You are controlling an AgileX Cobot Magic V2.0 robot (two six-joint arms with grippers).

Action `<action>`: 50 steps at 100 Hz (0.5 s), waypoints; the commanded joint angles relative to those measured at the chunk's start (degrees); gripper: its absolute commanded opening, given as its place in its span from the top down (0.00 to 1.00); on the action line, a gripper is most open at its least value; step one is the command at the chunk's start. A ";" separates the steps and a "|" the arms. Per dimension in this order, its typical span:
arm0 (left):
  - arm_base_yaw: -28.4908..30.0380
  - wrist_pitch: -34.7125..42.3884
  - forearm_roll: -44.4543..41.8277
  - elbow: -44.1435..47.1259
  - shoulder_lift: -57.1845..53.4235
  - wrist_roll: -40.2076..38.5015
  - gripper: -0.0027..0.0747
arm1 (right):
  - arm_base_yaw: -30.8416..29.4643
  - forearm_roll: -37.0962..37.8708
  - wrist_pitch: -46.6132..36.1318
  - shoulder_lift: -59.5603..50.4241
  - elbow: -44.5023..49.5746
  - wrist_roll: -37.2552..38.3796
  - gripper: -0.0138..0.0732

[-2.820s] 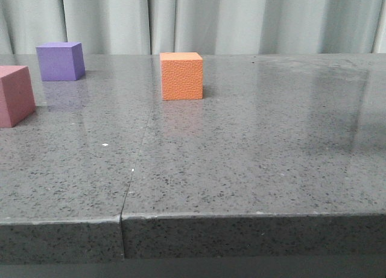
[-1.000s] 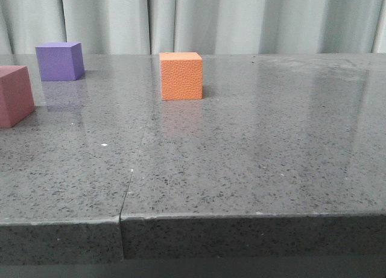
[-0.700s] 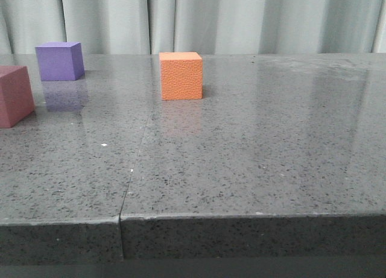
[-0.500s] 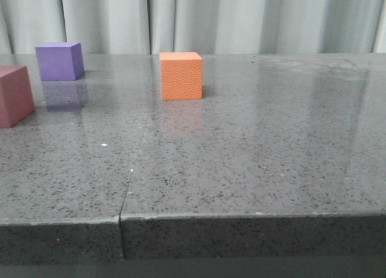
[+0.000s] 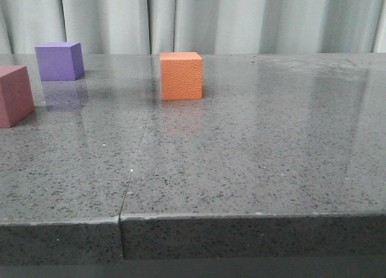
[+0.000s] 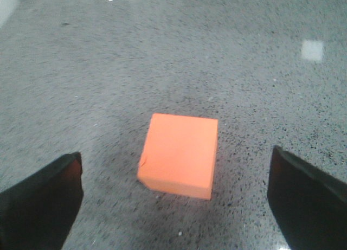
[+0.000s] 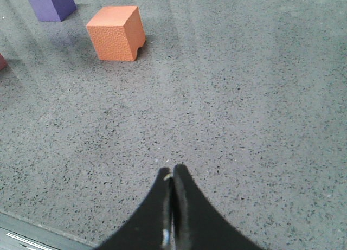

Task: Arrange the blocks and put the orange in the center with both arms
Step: 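Lower the left gripper onto the orange cube and grasp it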

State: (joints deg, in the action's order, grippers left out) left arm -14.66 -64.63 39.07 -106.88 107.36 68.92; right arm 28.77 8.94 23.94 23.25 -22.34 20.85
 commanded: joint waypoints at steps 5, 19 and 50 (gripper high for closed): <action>-3.29 1.32 0.96 -3.63 0.31 0.01 0.12 | -0.19 1.06 -4.05 0.22 -1.41 -0.56 0.92; -5.69 5.62 -0.29 -4.16 3.13 0.01 0.12 | -0.19 1.06 -4.05 0.22 -1.41 -0.56 0.92; -6.67 9.33 -2.78 -4.16 7.86 0.01 0.12 | -0.19 1.06 -4.05 0.22 -1.41 -0.56 0.92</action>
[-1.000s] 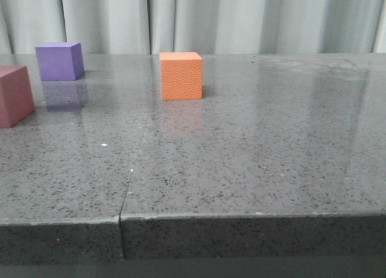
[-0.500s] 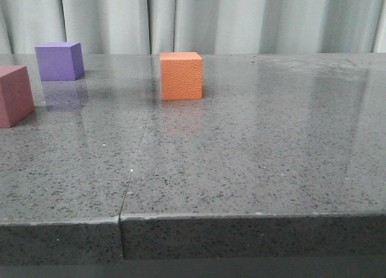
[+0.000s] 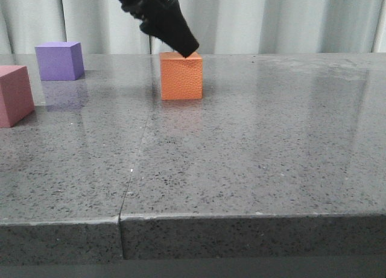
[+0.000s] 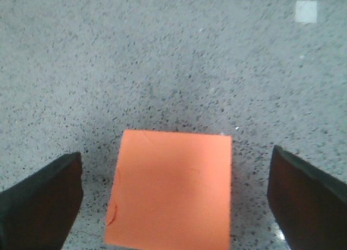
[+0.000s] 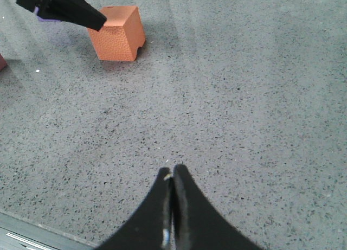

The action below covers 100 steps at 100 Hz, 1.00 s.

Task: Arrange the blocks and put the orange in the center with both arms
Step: 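Lower the left gripper onto the orange cube and grasp it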

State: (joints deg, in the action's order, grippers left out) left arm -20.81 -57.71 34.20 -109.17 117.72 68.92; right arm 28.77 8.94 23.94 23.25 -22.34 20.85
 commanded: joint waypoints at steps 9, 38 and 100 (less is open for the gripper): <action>-0.52 2.15 1.12 -1.87 -1.19 0.01 0.12 | -0.19 1.06 -4.05 0.22 -1.41 -0.56 0.92; -0.65 0.33 -0.63 -1.87 -0.19 0.01 0.13 | -0.19 1.06 -4.05 0.22 -1.41 -0.56 0.92; -0.65 0.01 -7.66 -6.30 -2.32 -22.53 0.53 | -0.19 1.06 -4.05 0.22 -1.41 -0.56 0.92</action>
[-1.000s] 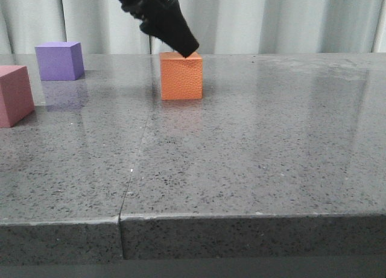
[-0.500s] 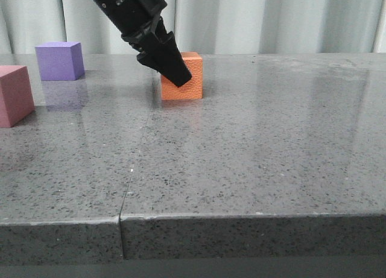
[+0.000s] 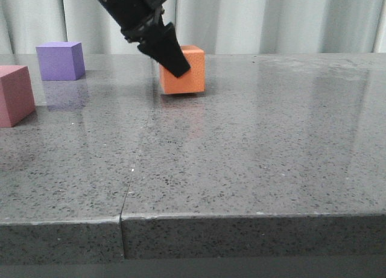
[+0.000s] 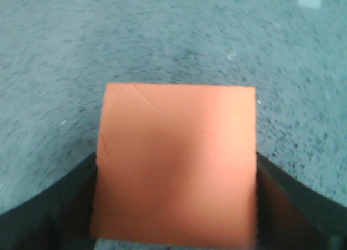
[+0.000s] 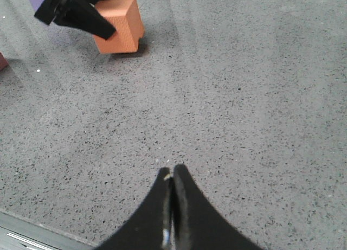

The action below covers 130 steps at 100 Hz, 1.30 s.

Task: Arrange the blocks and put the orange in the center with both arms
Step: 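Lower the left gripper onto the orange cube and grasp it, then carry the orange cube with the left gripper beside the purple cube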

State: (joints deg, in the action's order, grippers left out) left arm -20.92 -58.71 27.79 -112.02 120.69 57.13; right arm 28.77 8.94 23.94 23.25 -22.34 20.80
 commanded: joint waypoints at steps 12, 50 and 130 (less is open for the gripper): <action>-0.54 0.19 -12.75 -5.43 -7.48 -26.26 0.53 | -0.19 1.06 -4.05 0.22 -1.41 -0.51 0.92; 1.09 -8.45 -37.07 -5.67 -14.70 -62.03 0.53 | -0.19 1.06 -4.05 0.22 -1.41 -0.51 0.92; 7.04 1.16 -45.22 12.35 -14.83 -78.71 0.53 | -0.19 1.06 -4.05 0.22 -1.41 -0.51 0.92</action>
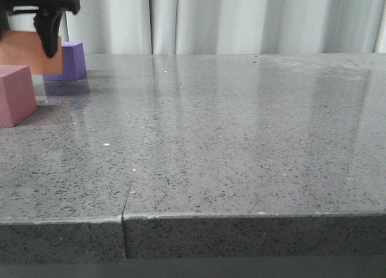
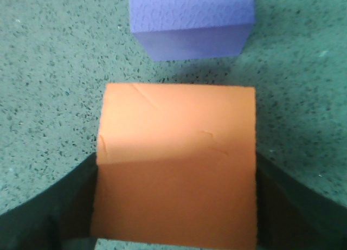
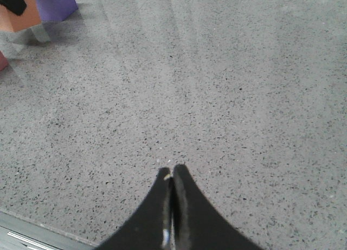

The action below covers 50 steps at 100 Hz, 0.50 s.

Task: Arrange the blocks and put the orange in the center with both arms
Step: 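Carry the orange cube with the left gripper beside the purple cube, then open the left gripper to set the orange cube between pink and purple cubes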

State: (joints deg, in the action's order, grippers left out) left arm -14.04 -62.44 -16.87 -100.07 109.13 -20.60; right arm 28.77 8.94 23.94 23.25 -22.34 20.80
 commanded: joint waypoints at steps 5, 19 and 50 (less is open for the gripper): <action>0.15 5.77 -0.44 1.27 -3.11 -0.99 0.53 | -0.19 1.06 -4.05 0.22 -1.41 -0.51 0.92; 0.15 7.04 1.36 2.45 -2.74 -1.15 0.53 | -0.19 1.06 -4.05 0.22 -1.41 -0.51 0.92; 0.15 7.86 2.92 2.52 -2.74 -2.40 0.16 | -0.19 1.06 -4.05 0.22 -1.41 -0.51 0.92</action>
State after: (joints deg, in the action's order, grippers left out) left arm -13.95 -56.91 -14.37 -96.23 109.47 -21.64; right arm 28.77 8.94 23.94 23.25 -22.34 20.80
